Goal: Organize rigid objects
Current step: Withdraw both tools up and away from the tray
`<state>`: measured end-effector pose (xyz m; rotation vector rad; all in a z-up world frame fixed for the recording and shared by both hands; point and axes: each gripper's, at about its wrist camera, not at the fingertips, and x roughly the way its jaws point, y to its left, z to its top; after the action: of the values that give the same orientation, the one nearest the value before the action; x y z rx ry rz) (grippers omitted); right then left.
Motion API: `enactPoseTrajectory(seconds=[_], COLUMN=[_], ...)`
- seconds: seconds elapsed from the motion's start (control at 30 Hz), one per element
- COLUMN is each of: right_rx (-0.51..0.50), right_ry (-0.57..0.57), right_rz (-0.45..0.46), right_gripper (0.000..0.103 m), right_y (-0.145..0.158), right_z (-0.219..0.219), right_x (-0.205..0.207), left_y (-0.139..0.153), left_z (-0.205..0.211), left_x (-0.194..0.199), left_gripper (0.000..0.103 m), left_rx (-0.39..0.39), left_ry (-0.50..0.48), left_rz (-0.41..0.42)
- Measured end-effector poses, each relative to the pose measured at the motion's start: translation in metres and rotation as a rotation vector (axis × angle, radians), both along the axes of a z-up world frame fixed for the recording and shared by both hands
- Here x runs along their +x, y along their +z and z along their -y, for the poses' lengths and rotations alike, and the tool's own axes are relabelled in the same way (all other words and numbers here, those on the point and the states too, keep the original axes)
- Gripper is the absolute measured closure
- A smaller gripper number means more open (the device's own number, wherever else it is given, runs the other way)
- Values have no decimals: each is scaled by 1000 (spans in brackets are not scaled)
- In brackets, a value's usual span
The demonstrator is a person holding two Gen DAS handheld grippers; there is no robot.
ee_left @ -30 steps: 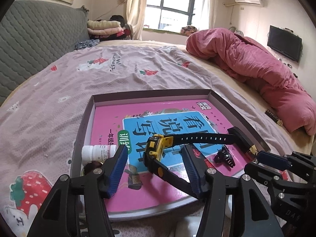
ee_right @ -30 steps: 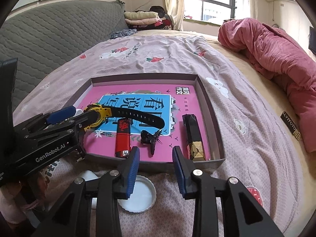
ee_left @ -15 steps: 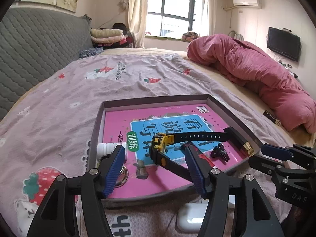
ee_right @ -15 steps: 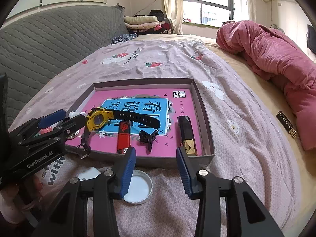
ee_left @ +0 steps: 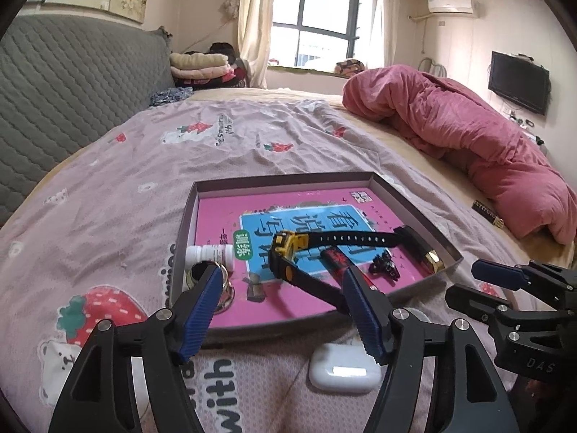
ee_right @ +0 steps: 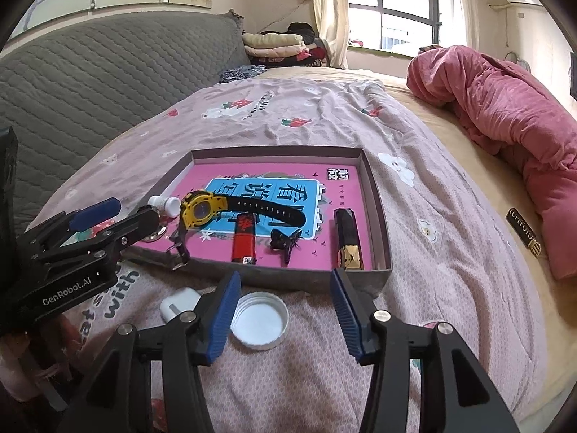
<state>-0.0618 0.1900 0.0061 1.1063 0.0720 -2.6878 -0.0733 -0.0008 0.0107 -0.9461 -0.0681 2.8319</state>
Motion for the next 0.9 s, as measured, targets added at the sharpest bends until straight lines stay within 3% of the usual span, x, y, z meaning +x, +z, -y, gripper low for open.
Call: enactPoseTrajectory(seconds=[0.9], right_rx=[20], right_ry=[55], right_rz=[11], right_gripper=[52], right_y=[2], right_z=[4], right_x=[33], left_y=[-6], left_z=[-9], left_x=[42], left_gripper=[32], left_rx=[-41], left_ry=[-36], left_rz=[108])
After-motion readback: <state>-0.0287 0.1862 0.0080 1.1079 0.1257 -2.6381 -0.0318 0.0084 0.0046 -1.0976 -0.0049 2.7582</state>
